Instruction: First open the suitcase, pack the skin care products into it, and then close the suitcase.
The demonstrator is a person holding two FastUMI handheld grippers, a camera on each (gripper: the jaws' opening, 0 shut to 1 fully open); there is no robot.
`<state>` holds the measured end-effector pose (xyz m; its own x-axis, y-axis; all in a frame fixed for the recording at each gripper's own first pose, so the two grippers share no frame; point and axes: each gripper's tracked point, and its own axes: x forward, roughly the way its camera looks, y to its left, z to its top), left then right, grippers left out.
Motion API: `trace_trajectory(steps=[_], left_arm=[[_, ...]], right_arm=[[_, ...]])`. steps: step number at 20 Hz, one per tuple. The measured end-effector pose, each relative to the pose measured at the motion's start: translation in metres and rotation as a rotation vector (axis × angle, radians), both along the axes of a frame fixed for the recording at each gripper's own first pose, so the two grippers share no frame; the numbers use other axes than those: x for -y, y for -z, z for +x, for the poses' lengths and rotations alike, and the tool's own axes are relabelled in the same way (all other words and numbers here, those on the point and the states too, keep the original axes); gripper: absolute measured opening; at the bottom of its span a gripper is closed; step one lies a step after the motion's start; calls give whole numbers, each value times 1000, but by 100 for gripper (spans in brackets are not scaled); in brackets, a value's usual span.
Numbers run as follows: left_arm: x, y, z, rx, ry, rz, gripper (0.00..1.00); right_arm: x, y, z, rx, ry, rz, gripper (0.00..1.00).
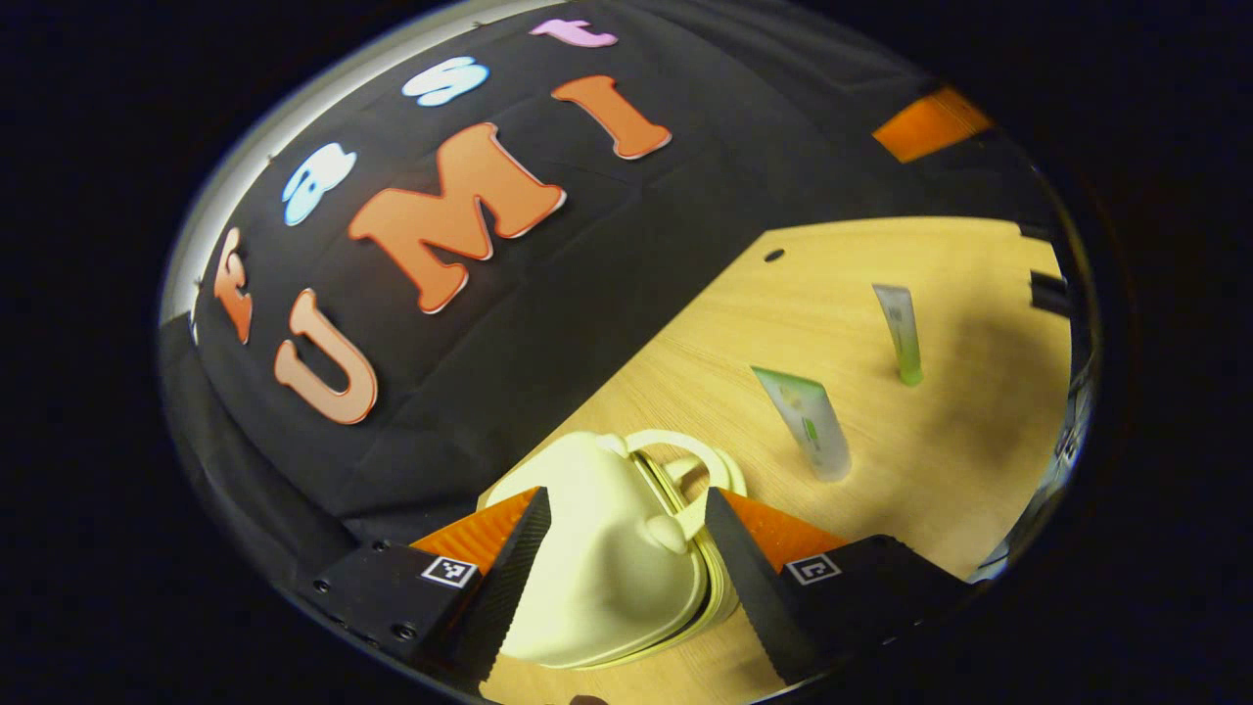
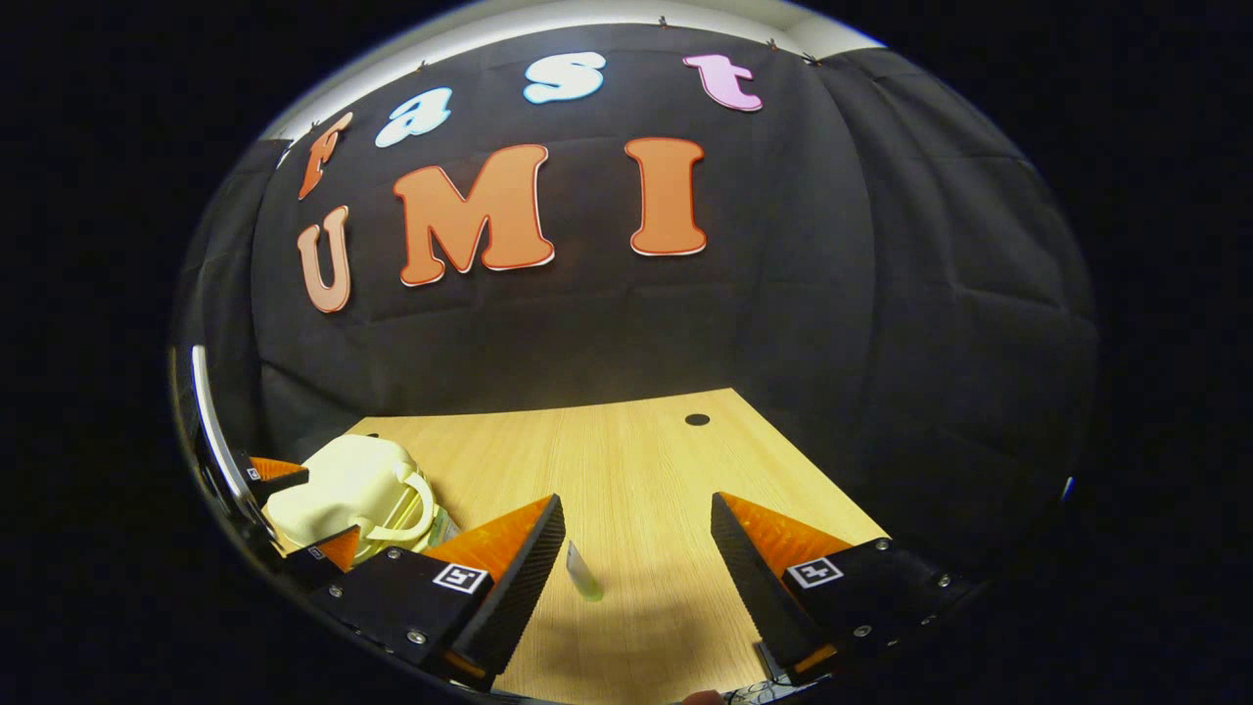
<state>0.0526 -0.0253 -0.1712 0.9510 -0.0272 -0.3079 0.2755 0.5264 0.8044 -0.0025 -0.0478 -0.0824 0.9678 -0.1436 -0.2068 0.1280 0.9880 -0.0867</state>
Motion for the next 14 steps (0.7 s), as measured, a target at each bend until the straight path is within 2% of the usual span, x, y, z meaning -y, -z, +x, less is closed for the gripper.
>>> trace_trajectory(steps=[4, 8, 14], left_arm=[[-7, 26, 13, -61, -17, 93, 98], [-4, 43, 31, -95, 12, 202, 98], [5, 60, 53, -118, 35, 316, 97]], right_arm=[[12, 8, 0, -33, 20, -6, 95], [25, 13, -3, -49, 56, 1, 95], [46, 18, -9, -67, 114, 13, 95]])
